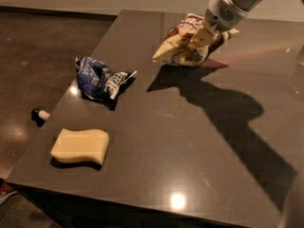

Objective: Move brown chip bag near blue chip bag

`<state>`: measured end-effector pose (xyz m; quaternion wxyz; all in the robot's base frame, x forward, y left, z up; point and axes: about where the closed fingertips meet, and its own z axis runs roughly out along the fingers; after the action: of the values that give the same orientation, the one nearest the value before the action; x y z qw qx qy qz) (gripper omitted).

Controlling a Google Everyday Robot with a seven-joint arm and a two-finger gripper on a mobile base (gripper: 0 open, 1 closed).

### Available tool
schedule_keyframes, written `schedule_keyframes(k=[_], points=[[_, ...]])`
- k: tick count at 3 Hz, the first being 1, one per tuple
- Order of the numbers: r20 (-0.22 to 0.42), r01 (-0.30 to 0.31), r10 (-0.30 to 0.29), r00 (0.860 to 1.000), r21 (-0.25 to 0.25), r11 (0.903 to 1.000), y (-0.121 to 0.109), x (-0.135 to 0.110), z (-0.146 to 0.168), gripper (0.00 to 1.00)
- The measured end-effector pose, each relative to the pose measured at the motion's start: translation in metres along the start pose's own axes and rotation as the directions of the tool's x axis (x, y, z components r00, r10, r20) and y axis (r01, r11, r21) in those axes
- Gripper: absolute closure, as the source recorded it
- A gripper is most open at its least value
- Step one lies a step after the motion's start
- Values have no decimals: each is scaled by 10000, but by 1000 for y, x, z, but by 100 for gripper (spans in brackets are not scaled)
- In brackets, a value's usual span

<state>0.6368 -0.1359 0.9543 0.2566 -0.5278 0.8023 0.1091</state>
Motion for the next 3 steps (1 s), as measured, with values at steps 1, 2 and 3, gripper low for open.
schedule_keyframes(k=[1,2,3], points=[[311,278,-269,9992,-283,9992,2,-21,10,100],[638,642,-598,9962,-685,9956,17,-43,25,100],[720,1084,-1008,9923,-1108,9879,34,-60,43,84]])
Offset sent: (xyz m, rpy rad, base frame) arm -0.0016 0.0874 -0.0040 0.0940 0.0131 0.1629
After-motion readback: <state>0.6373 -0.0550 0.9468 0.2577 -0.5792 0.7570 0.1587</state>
